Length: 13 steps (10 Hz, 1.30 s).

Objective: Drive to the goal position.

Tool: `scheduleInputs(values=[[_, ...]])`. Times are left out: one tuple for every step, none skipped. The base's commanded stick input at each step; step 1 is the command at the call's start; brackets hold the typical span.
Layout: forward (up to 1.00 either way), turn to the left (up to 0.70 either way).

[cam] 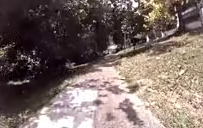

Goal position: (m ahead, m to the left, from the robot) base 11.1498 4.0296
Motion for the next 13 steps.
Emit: scheduleInputs(values=[[0.45, 0.00], [0.45, 0.00], [0.45, 0.00], [0.45, 0.00], [0.45, 0.00], [0.45, 0.00], [0.45, 0.00], [0.45, 0.00], [0.45, 0.00], [0.45, 0.00], [0.45, 0.00], [0.45, 0.00], [0.45, 0.00]])
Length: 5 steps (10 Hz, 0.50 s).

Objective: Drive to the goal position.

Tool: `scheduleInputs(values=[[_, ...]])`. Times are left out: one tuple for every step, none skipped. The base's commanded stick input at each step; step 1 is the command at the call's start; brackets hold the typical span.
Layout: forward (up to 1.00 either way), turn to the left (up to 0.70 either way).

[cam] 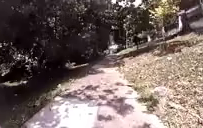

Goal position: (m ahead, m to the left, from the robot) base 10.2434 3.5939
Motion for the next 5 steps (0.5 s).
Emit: scheduleInputs(values=[[0.45, 0.00], [0.45, 0.00], [0.45, 0.00], [0.45, 0.00], [0.45, 0.00]])
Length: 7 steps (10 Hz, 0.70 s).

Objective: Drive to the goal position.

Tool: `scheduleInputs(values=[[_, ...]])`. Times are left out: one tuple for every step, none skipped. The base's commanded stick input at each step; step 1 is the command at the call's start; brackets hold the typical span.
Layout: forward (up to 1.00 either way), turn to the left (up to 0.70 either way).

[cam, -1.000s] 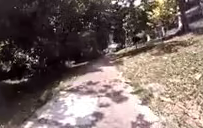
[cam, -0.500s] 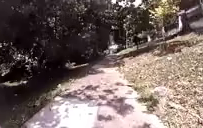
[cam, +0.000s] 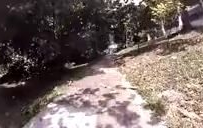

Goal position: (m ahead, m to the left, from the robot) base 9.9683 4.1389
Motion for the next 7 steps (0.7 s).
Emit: scheduleInputs(values=[[0.45, 0.00], [0.45, 0.00], [0.45, 0.00], [0.45, 0.00], [0.45, 0.00], [0.45, 0.00], [0.45, 0.00]])
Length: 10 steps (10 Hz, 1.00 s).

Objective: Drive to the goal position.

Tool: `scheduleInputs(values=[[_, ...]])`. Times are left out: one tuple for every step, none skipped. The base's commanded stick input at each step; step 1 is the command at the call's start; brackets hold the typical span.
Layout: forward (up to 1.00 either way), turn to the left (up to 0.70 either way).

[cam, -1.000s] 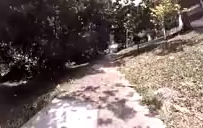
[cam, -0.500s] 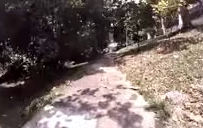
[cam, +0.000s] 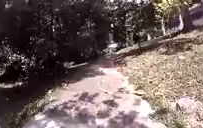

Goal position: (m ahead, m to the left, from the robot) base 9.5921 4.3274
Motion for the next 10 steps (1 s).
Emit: scheduleInputs(values=[[0.45, 0.00], [0.45, 0.00], [0.45, 0.00], [0.45, 0.00], [0.45, 0.00], [0.45, 0.00], [0.45, 0.00], [0.45, 0.00], [0.45, 0.00], [0.45, 0.00]])
